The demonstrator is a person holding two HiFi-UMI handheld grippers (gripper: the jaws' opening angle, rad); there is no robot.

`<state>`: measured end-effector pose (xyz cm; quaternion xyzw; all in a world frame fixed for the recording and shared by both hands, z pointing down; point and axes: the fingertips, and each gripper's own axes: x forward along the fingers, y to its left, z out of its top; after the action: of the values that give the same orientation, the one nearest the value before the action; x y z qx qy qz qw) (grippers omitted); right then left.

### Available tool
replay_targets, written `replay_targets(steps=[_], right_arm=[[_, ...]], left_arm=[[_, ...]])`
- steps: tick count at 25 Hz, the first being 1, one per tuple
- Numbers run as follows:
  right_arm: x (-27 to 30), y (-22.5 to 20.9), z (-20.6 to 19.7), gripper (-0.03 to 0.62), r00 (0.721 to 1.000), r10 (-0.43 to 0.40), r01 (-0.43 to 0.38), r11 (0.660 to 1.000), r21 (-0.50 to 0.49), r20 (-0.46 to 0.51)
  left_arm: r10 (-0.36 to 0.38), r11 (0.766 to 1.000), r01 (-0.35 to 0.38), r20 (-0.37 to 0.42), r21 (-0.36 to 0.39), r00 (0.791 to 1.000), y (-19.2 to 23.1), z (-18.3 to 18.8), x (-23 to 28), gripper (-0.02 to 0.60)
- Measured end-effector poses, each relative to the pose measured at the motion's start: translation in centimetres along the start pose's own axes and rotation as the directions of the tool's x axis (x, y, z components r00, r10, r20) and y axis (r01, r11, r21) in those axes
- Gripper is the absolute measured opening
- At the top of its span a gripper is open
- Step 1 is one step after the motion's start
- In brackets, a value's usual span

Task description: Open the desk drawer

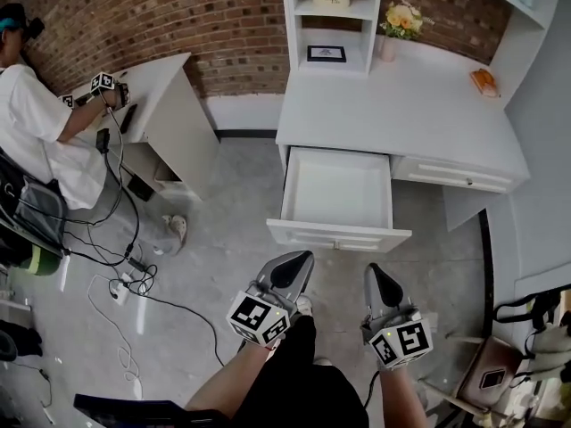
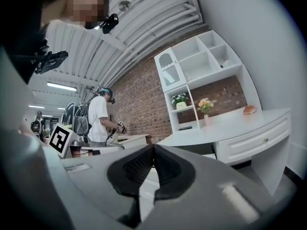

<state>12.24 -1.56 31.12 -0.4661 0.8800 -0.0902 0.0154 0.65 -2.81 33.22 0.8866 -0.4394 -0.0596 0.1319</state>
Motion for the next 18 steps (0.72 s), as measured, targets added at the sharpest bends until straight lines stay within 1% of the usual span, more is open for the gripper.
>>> replay_targets(steps=[3,6,12,18], right_arm=[[-0.9,0.3,1.9,0.002,1.000,0.004,-0.004,1.000,0.002,0.007],[-2.0,0.3,3.4,0.003,1.000,0.006,-0.006,1.000,0.009,0.012],[-3.4,0.2,6.8,0.003,0.999,0.007,-0.007,1.000,0.005,0.037],[-4.3,0.6,9.1,0.002,0.999,0.016,-0.017,1.000,0.012,0.044]], left_arm=[[-0.018,1.000,0.018,-0.002,0.015,1.000,-1.2,1.7,-0.4,0.000],[-0.034,0.999,0.034,-0.003,0.012,0.999,-2.3,3.0,-0.8,0.000],[-0.053,0.998,0.053,0.010,0.029,0.999,-3.6,5.9,-1.2,0.000],[-0.027,0.999,0.028,-0.009,0.043,1.000,-4.1,8.2,-1.2,0.000]])
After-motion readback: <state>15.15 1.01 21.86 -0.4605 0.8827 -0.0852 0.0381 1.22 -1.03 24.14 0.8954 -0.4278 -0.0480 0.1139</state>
